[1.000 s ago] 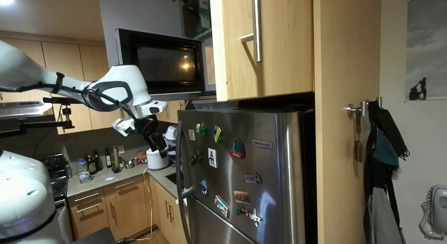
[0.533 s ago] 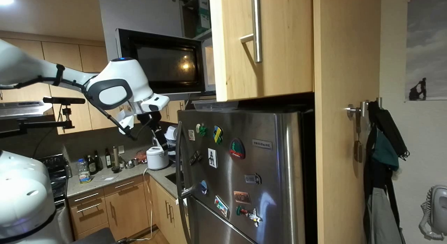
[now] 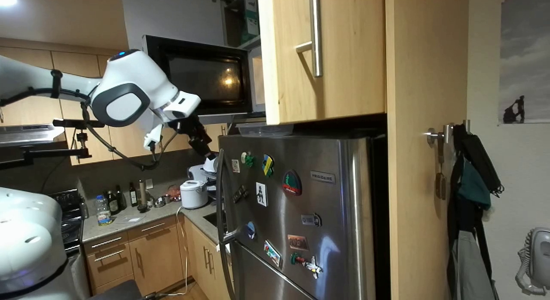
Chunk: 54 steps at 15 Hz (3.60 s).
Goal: Remove the lunch box from the top of the fridge and put it in the microwave
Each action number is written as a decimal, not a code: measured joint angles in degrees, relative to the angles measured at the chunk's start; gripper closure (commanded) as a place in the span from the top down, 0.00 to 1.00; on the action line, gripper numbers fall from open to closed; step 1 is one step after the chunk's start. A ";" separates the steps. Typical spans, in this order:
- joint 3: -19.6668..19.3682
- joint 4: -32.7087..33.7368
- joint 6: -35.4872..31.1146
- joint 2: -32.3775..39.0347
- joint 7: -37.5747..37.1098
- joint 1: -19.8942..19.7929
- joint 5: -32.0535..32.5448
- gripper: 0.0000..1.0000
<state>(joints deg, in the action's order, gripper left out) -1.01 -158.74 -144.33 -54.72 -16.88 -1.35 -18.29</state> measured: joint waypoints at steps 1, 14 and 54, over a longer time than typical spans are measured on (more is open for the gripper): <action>0.48 -0.02 -1.56 -0.89 -1.56 -0.88 0.00 1.00; 6.14 0.06 -12.34 -0.77 -14.33 -5.12 -4.28 1.00; 10.40 12.66 -25.55 21.76 -48.72 -7.94 -4.82 0.44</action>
<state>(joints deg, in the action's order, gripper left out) 9.39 -146.08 -169.88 -32.97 -65.59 -9.29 -23.11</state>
